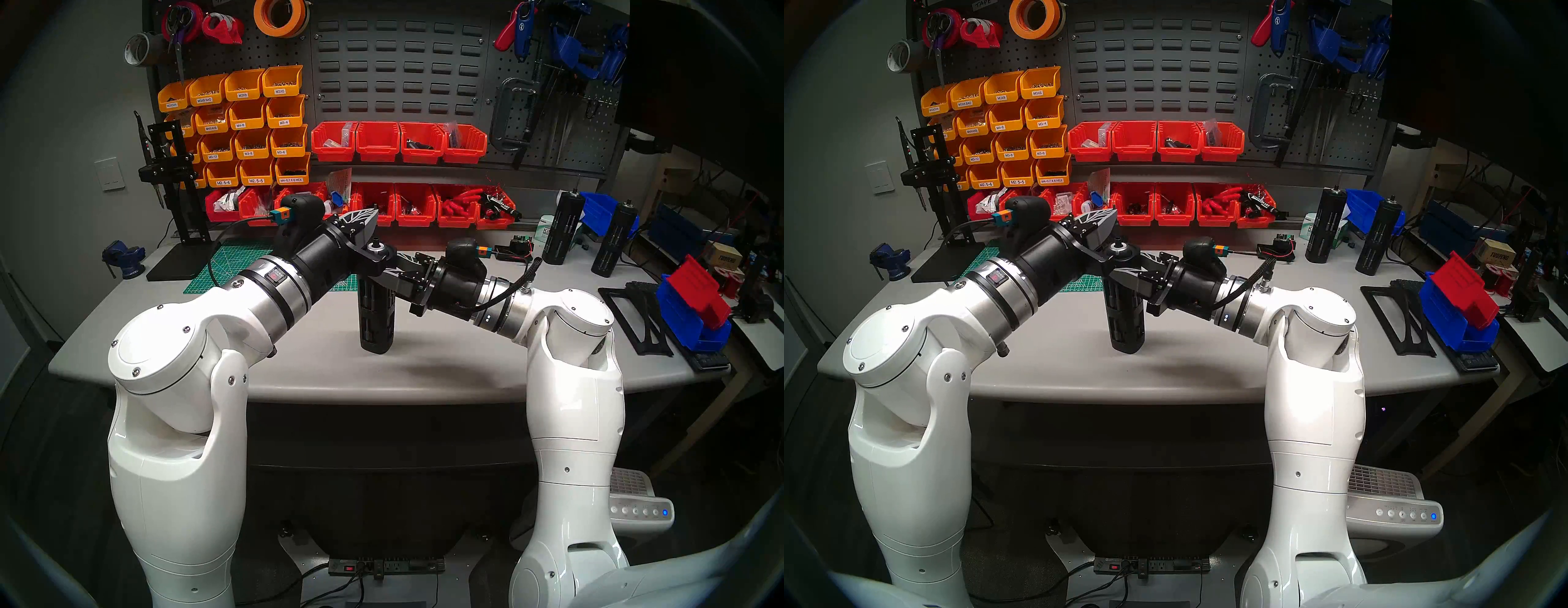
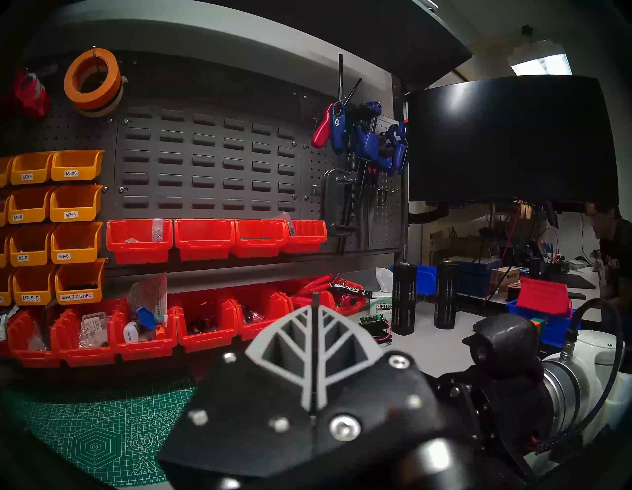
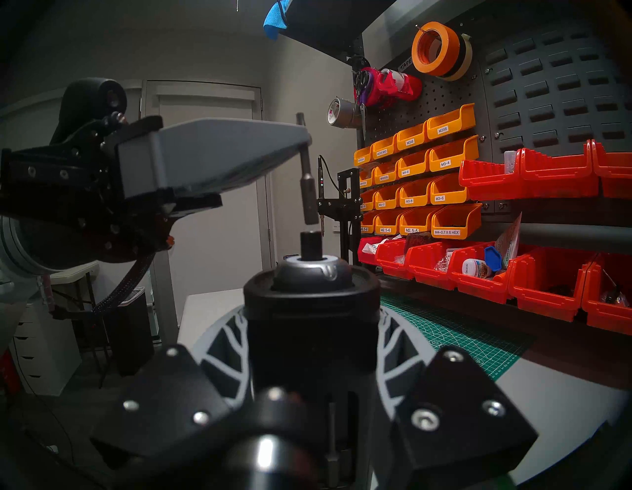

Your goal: Pick a screwdriver bit and insert it into the screwdriver

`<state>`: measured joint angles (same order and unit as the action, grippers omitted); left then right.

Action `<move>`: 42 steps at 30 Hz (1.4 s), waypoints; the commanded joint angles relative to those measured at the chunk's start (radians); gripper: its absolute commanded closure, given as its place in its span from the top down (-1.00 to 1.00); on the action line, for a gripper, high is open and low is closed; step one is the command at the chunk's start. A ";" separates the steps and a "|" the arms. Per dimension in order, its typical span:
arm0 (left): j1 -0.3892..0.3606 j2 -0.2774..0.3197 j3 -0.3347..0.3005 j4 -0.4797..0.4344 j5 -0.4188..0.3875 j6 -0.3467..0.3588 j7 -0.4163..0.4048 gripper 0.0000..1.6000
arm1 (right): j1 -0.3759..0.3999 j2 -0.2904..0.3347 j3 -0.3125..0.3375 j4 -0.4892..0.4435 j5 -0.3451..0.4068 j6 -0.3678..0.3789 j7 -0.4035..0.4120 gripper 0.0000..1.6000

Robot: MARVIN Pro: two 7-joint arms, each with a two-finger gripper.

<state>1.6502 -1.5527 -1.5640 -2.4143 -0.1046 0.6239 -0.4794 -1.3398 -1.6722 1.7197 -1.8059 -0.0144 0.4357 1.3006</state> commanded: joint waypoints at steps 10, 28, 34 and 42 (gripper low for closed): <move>0.002 0.001 0.003 -0.029 -0.001 -0.009 -0.002 -1.00 | 0.026 -0.019 0.004 -0.037 0.012 0.006 0.004 -1.00; -0.029 0.027 -0.003 0.005 0.004 -0.019 -0.021 -1.00 | 0.029 -0.023 0.008 -0.036 0.008 0.011 0.019 -1.00; -0.072 0.060 -0.015 0.028 -0.004 -0.013 -0.058 -1.00 | 0.029 -0.024 0.008 -0.038 0.011 0.017 0.026 -1.00; -0.098 0.069 -0.038 0.037 -0.013 -0.003 -0.077 -1.00 | 0.030 -0.025 0.008 -0.042 0.010 0.021 0.029 -1.00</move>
<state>1.6105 -1.4956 -1.5862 -2.3711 -0.1081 0.6184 -0.5415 -1.3409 -1.6845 1.7315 -1.8113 -0.0255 0.4564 1.3247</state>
